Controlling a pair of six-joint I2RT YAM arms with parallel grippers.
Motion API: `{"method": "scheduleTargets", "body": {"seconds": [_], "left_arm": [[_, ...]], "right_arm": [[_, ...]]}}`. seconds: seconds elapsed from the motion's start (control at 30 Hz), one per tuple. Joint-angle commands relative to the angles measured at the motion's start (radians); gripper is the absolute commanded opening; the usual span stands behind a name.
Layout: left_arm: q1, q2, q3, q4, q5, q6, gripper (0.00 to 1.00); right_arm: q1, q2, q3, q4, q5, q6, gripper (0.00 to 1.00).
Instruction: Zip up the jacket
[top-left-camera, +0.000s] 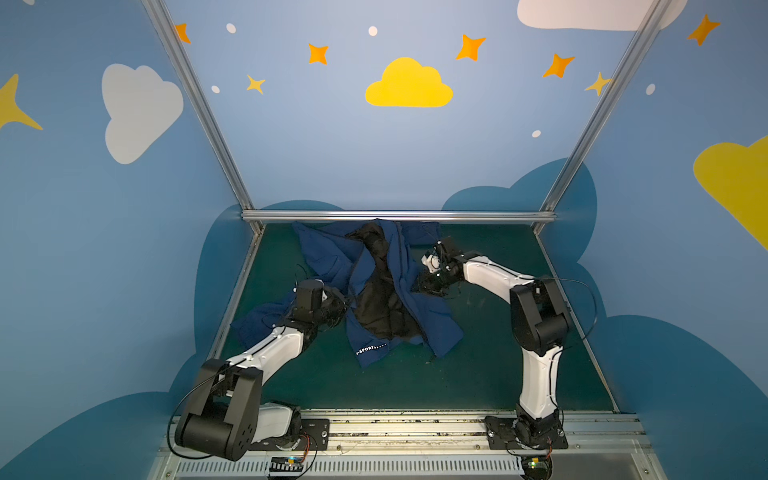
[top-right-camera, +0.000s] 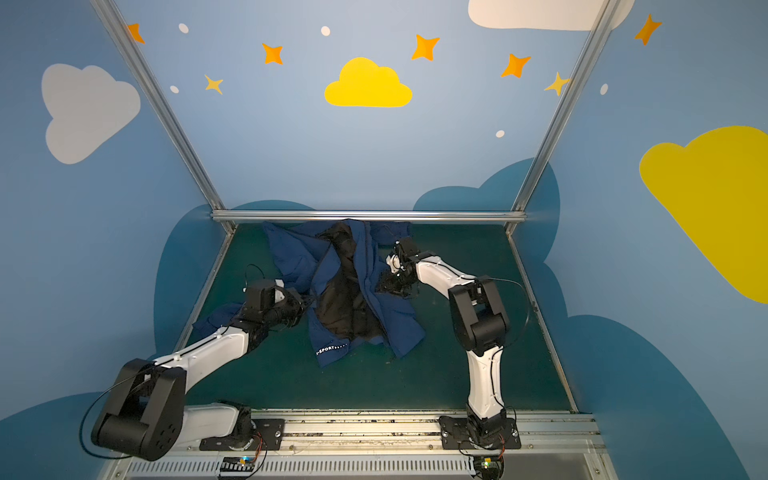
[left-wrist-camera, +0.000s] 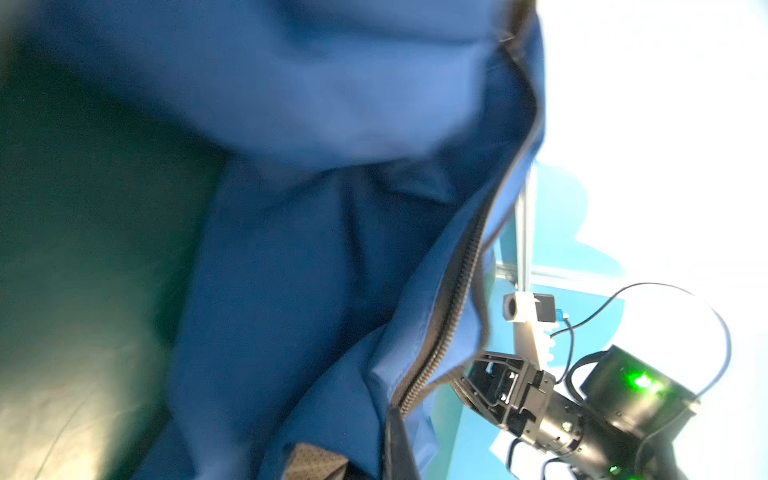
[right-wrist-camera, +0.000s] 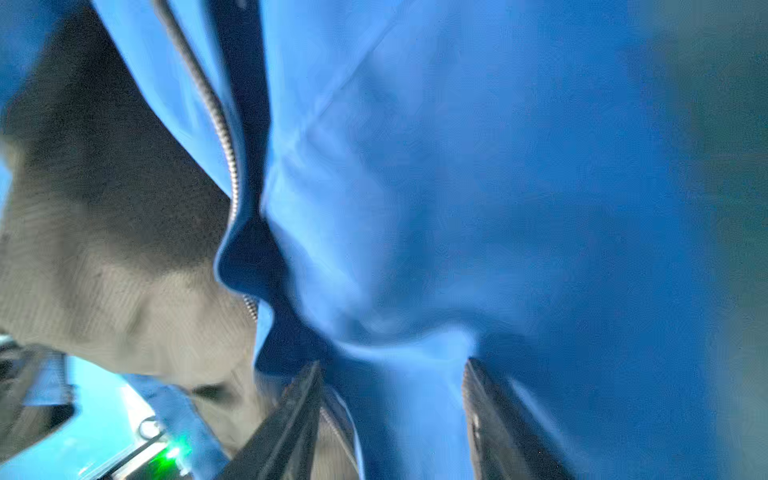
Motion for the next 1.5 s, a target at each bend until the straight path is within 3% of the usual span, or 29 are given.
{"method": "scheduleTargets", "body": {"seconds": [0.0, 0.1, 0.17, 0.3, 0.4, 0.5, 0.67, 0.77, 1.0, 1.47], "left_arm": [[0.008, -0.070, 0.059, -0.169, -0.005, 0.157, 0.03], [0.012, -0.131, 0.052, -0.206, 0.016, 0.186, 0.03], [0.011, -0.161, 0.033, -0.200, 0.035, 0.184, 0.03], [0.002, -0.193, 0.014, -0.204, 0.070, 0.152, 0.03], [-0.013, -0.218, -0.009, -0.189, 0.062, 0.132, 0.03], [-0.020, -0.224, -0.020, -0.189, 0.055, 0.125, 0.03], [-0.029, -0.214, -0.004, -0.203, 0.069, 0.118, 0.03], [-0.041, -0.227, 0.011, -0.241, 0.033, 0.120, 0.03], [-0.046, -0.250, 0.013, -0.277, 0.000, 0.113, 0.03], [-0.051, -0.255, 0.017, -0.272, -0.008, 0.095, 0.03]], "right_arm": [[0.013, -0.176, -0.089, -0.146, 0.075, -0.055, 0.55], [0.020, -0.309, -0.206, -0.222, 0.113, -0.047, 0.64], [0.038, -0.414, -0.304, -0.254, 0.126, -0.033, 0.77], [0.159, -0.611, -0.521, -0.255, 0.220, 0.000, 0.81], [0.240, -0.719, -0.673, -0.143, 0.217, 0.004, 0.81], [0.305, -0.860, -0.839, 0.018, 0.300, 0.003, 0.84], [0.257, -1.053, -1.016, 0.194, 0.274, 0.040, 0.87], [0.174, -1.025, -1.041, 0.229, 0.149, 0.036, 0.87], [0.160, -0.789, -0.963, 0.248, 0.030, -0.001, 0.87], [0.144, -0.648, -0.924, 0.329, 0.027, -0.012, 0.86]]}}
